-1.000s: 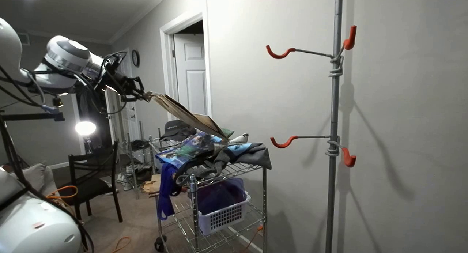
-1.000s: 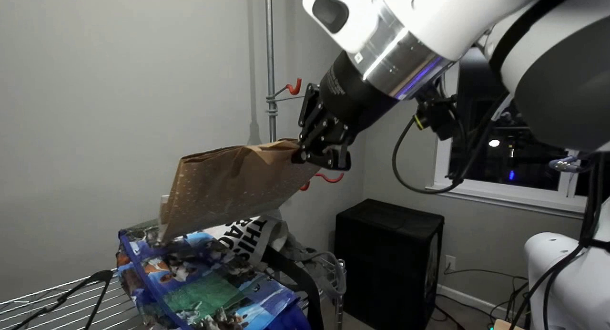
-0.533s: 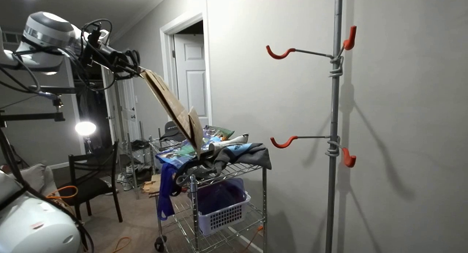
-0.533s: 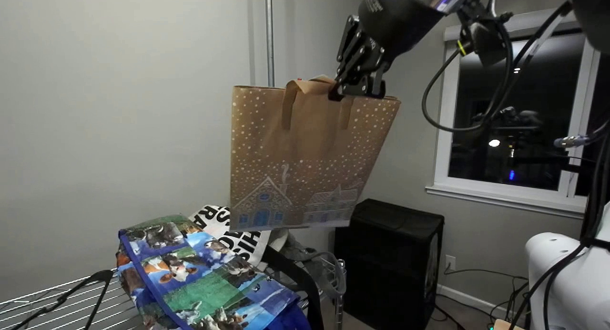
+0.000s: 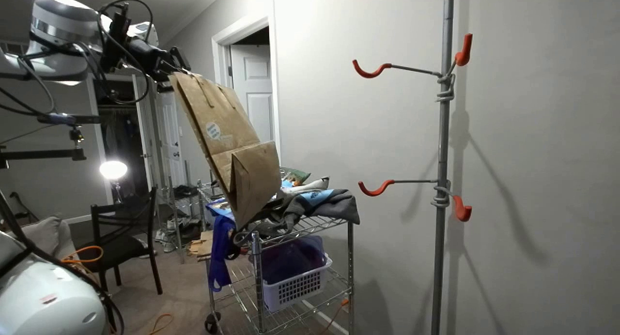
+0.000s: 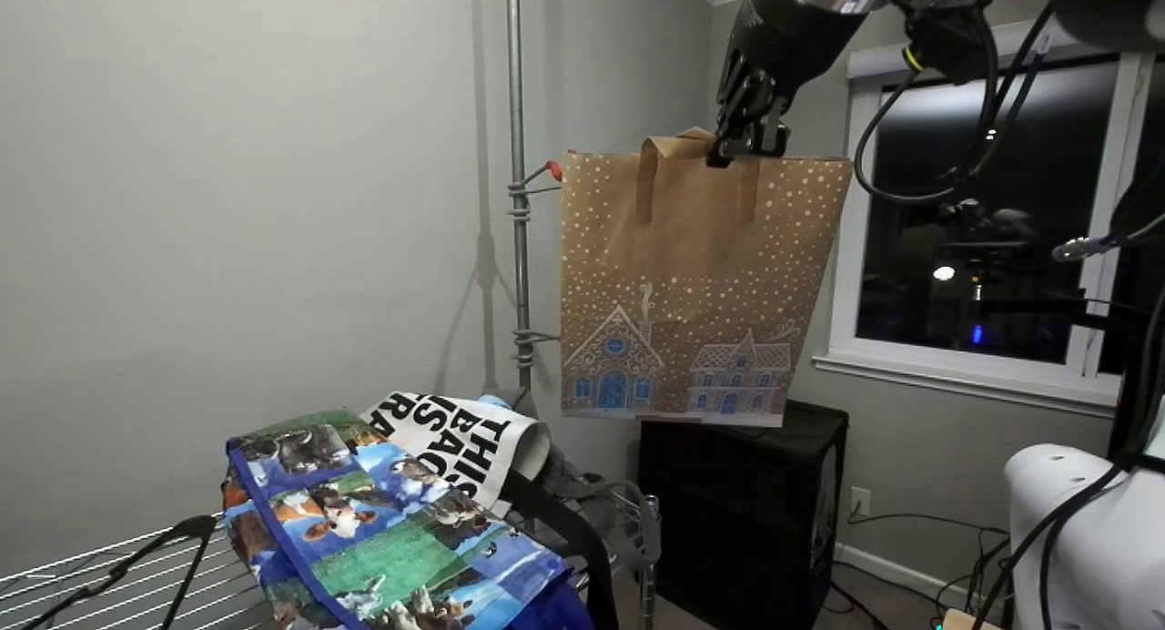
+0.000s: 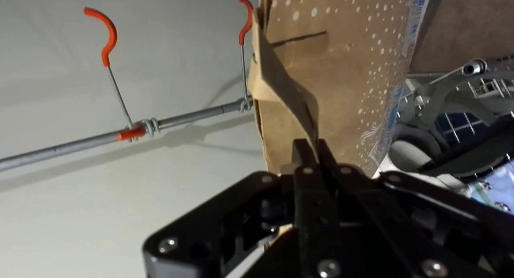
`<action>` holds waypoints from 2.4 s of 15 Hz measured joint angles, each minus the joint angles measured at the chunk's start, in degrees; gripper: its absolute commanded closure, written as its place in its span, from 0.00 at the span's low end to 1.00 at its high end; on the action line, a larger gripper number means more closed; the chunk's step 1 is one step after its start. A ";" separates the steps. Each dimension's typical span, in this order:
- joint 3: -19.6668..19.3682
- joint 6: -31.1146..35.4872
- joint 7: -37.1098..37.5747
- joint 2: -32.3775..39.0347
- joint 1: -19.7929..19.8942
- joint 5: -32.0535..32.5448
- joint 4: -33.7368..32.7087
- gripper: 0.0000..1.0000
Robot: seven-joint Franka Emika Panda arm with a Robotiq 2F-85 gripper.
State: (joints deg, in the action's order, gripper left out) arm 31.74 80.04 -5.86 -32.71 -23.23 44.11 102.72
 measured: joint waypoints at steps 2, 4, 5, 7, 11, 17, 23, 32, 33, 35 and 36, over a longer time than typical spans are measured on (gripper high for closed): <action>-3.59 -1.70 -1.43 -1.18 -0.05 0.01 2.16 0.96; -7.64 -1.99 -2.62 -2.56 -0.17 -0.02 5.63 0.96; -9.70 -1.90 -3.00 -3.23 -0.28 -0.24 7.70 0.96; -13.89 -0.28 -3.12 -4.62 -0.71 -1.69 12.43 0.95; -21.49 9.29 -3.92 -8.52 -1.93 -6.75 22.80 0.96; -29.32 20.24 -12.48 -15.37 -1.65 -9.71 35.27 0.96; -34.87 25.27 -19.88 -20.65 -1.50 -16.43 40.47 0.95; -39.51 26.79 -25.56 -22.15 0.10 -20.25 40.36 0.95; -39.52 26.80 -25.56 -22.15 0.10 -20.26 40.36 0.95; -39.51 26.81 -25.56 -22.15 0.10 -20.26 40.36 0.95; -39.51 26.81 -25.56 -22.14 0.10 -20.26 40.36 0.95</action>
State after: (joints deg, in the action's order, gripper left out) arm -7.77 106.86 -31.42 -54.85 -23.12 23.84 143.09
